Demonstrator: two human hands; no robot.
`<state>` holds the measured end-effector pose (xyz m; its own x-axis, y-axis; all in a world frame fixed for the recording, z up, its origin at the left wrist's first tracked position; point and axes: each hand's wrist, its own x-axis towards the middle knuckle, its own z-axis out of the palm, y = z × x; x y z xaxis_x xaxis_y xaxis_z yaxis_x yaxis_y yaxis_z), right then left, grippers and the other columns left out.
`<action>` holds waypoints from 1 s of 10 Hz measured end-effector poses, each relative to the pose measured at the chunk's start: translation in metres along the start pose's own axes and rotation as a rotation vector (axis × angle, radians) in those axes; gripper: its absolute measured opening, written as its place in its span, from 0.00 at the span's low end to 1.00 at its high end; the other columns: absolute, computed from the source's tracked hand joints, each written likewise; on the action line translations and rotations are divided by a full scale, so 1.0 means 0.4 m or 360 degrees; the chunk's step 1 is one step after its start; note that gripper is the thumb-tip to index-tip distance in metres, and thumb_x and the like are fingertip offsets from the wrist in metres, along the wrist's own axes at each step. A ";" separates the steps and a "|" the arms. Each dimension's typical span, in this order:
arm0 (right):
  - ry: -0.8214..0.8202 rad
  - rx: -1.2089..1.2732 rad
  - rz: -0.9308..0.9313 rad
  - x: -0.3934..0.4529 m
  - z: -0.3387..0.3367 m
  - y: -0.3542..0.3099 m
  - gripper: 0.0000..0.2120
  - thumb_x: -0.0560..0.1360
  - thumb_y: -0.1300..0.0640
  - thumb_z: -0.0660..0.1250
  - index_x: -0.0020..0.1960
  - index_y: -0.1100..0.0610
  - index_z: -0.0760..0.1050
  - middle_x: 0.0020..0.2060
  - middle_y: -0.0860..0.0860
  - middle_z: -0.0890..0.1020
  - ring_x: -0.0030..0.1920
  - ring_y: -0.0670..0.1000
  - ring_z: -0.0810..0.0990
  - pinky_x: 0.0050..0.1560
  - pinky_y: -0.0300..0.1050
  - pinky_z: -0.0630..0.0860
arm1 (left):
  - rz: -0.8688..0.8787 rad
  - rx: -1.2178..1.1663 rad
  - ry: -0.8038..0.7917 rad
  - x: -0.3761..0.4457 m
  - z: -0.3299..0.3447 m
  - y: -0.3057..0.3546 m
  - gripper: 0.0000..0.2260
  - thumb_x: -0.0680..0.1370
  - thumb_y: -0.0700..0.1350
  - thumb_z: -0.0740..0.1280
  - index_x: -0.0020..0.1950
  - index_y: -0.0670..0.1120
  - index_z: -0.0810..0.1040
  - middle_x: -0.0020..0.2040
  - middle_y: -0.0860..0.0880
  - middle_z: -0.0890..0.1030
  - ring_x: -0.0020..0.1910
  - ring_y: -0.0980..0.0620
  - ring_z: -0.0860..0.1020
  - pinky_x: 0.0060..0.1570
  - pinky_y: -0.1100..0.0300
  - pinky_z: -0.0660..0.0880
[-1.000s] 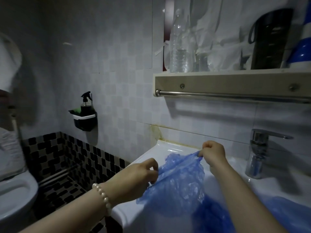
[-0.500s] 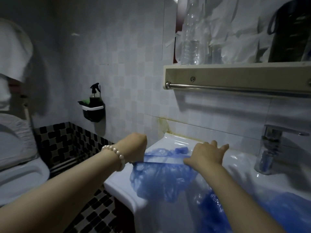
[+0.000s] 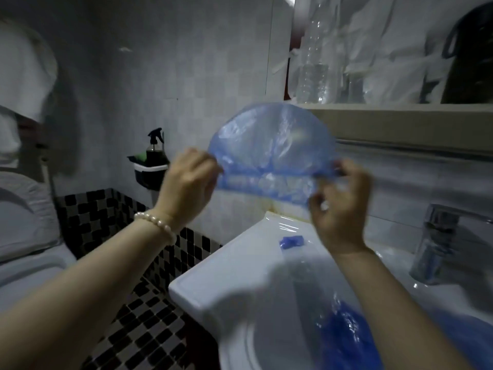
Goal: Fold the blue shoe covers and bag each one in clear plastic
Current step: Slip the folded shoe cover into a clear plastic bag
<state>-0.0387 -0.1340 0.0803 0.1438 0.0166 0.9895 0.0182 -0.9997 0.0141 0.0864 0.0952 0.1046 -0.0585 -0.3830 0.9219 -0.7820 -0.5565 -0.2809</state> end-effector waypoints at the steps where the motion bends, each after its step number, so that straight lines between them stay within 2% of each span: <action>1: -0.2107 -0.0089 0.0444 -0.079 0.023 0.008 0.16 0.68 0.66 0.65 0.52 0.52 0.80 0.48 0.54 0.78 0.50 0.56 0.79 0.46 0.40 0.71 | -0.0452 -0.0005 -0.1824 -0.102 0.044 -0.023 0.06 0.72 0.40 0.67 0.44 0.44 0.83 0.45 0.44 0.82 0.46 0.43 0.80 0.38 0.62 0.69; 2: -0.1986 0.0180 0.0652 -0.105 0.037 0.023 0.13 0.65 0.67 0.66 0.39 0.51 0.82 0.43 0.49 0.76 0.40 0.49 0.76 0.39 0.40 0.71 | -0.0599 -0.0203 -0.1860 -0.138 0.049 -0.042 0.05 0.69 0.41 0.71 0.41 0.48 0.85 0.40 0.51 0.83 0.40 0.52 0.80 0.39 0.65 0.73; 3: -0.1435 0.0408 0.0762 -0.057 0.043 0.003 0.12 0.61 0.68 0.69 0.32 0.51 0.72 0.36 0.47 0.70 0.34 0.47 0.70 0.34 0.41 0.67 | -0.0694 -0.0262 -0.1564 -0.117 0.026 -0.031 0.06 0.69 0.40 0.70 0.40 0.48 0.85 0.39 0.51 0.84 0.38 0.54 0.80 0.39 0.64 0.74; 4: -0.1031 0.0338 0.0857 -0.064 0.059 -0.018 0.14 0.62 0.68 0.68 0.29 0.55 0.66 0.26 0.49 0.71 0.30 0.52 0.69 0.31 0.43 0.66 | -0.0842 -0.0271 -0.1432 -0.093 0.018 -0.016 0.05 0.69 0.38 0.70 0.37 0.46 0.85 0.37 0.49 0.84 0.33 0.54 0.81 0.36 0.63 0.76; 5: -0.0907 0.0386 0.1090 -0.088 0.075 -0.035 0.14 0.64 0.65 0.73 0.29 0.56 0.68 0.25 0.50 0.74 0.29 0.51 0.72 0.32 0.41 0.70 | -0.1030 -0.0417 -0.1291 -0.079 0.015 0.003 0.09 0.69 0.35 0.71 0.31 0.46 0.81 0.29 0.48 0.81 0.22 0.59 0.76 0.24 0.73 0.69; 6: -0.0773 0.0560 0.1338 -0.082 0.082 -0.051 0.12 0.64 0.67 0.73 0.29 0.57 0.72 0.26 0.51 0.77 0.31 0.56 0.79 0.36 0.48 0.79 | -0.1103 -0.0444 -0.1118 -0.067 0.009 0.035 0.05 0.70 0.37 0.73 0.34 0.43 0.82 0.28 0.48 0.79 0.23 0.61 0.73 0.27 0.73 0.67; 7: -0.0774 0.0845 0.1572 -0.078 0.085 -0.069 0.14 0.63 0.72 0.73 0.29 0.56 0.74 0.26 0.50 0.78 0.30 0.52 0.79 0.37 0.46 0.80 | -0.1131 -0.0382 -0.1022 -0.056 0.007 0.069 0.04 0.70 0.40 0.73 0.35 0.42 0.83 0.30 0.47 0.80 0.30 0.54 0.76 0.35 0.64 0.69; 8: -0.0765 0.1455 0.2000 -0.062 0.079 -0.091 0.12 0.67 0.76 0.69 0.36 0.59 0.77 0.33 0.54 0.80 0.33 0.50 0.79 0.35 0.38 0.79 | -0.1197 -0.0395 -0.0990 -0.050 0.010 0.094 0.06 0.71 0.42 0.72 0.35 0.42 0.82 0.33 0.45 0.82 0.35 0.49 0.79 0.35 0.62 0.69; 9: -0.0644 0.1830 0.2327 -0.054 0.076 -0.106 0.12 0.73 0.76 0.62 0.41 0.61 0.76 0.36 0.56 0.79 0.34 0.52 0.77 0.36 0.41 0.77 | -0.1224 -0.0436 -0.0985 -0.052 0.018 0.110 0.08 0.72 0.43 0.71 0.34 0.41 0.81 0.33 0.44 0.82 0.37 0.48 0.79 0.37 0.60 0.71; 10: -0.0554 0.1881 0.2400 -0.057 0.071 -0.108 0.13 0.74 0.76 0.57 0.41 0.62 0.74 0.35 0.57 0.77 0.31 0.51 0.74 0.28 0.37 0.75 | -0.1283 -0.0455 -0.0981 -0.062 0.018 0.115 0.09 0.73 0.44 0.70 0.36 0.40 0.81 0.34 0.43 0.82 0.36 0.47 0.79 0.38 0.59 0.73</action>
<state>-0.0144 -0.0907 0.0532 0.8305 -0.5565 0.0262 0.2404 0.3156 -0.9179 0.0565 0.0738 0.0670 0.8067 -0.3304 0.4900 -0.5710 -0.6494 0.5022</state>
